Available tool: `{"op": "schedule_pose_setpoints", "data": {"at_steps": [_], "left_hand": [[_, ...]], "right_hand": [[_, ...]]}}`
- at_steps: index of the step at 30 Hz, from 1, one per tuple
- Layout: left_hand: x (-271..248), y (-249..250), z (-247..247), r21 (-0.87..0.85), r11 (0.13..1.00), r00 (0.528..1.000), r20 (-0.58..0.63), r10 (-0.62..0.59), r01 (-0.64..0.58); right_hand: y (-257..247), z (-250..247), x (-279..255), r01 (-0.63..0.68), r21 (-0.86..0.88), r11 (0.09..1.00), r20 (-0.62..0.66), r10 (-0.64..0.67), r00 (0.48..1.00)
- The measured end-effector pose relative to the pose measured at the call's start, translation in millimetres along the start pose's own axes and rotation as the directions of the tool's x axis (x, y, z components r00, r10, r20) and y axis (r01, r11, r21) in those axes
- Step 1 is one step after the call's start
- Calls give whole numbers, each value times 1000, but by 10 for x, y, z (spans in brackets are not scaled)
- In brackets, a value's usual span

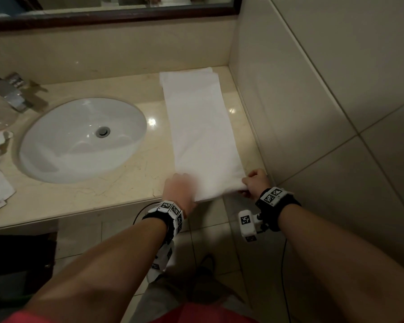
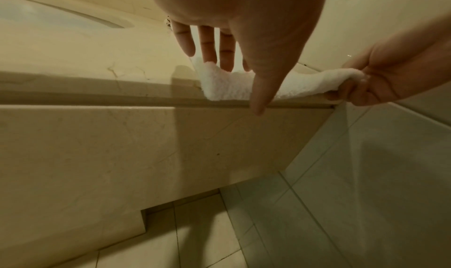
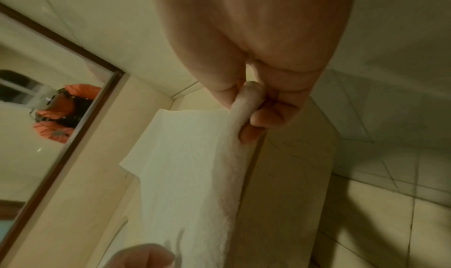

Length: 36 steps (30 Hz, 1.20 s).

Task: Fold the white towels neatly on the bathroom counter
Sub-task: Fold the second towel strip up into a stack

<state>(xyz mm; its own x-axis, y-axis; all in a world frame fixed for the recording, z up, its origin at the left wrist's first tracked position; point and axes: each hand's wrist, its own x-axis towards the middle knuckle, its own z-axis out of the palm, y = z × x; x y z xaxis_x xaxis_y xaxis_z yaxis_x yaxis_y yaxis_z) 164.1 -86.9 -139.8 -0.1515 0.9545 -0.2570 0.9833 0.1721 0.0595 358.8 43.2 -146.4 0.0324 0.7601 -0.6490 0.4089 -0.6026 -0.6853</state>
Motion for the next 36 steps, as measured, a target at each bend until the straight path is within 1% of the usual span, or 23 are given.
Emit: {"op": "schedule_pose_setpoints", "data": {"at_steps": [2,6,10,17,20,23,25,27,28,29,31,33,35,36], "left_hand": [[-4,24,-10,24,1000,1000,0,9,-9],[-5,68,-37,59,998,999,14,33,-33],[26,107,-46,73,995,997,27,69,-71],[36,111,-18,71,996,998,37,41,-44],[35,111,-14,73,996,998,41,39,-42],[36,115,-17,75,996,998,40,37,-40],[41,111,-23,67,997,998,42,39,-41],[50,104,-33,63,997,998,44,39,-41],[53,101,-42,61,997,998,48,36,-39],[55,100,-49,59,998,998,53,33,-36],[59,99,-66,55,998,998,63,30,-33],[70,93,-74,47,998,996,81,31,-35],[81,87,-86,44,998,996,89,30,-34],[86,84,-88,43,998,995,92,30,-34]], "right_hand": [[-31,7,-25,26,-48,999,7,-26,1000],[-57,-12,-63,64,-88,994,49,-60,997],[-50,-48,-73,72,-86,994,79,-65,995],[-63,-86,-73,97,-122,988,127,-82,989],[-73,-93,-70,117,-138,984,124,-99,987],[-59,-86,-58,161,-206,965,121,-138,983],[-49,-70,-60,216,-295,931,113,-191,975],[-64,-66,-78,264,-396,879,122,-235,964],[-81,-74,-98,286,-452,845,146,-247,958],[-100,-86,-127,312,-520,795,182,-254,950],[-126,-114,-192,382,-656,651,267,-274,924],[-122,-123,-245,475,-732,489,330,-355,875],[-113,-104,-283,579,-755,309,422,-447,789],[-107,-81,-291,625,-752,209,487,-463,741]]}}
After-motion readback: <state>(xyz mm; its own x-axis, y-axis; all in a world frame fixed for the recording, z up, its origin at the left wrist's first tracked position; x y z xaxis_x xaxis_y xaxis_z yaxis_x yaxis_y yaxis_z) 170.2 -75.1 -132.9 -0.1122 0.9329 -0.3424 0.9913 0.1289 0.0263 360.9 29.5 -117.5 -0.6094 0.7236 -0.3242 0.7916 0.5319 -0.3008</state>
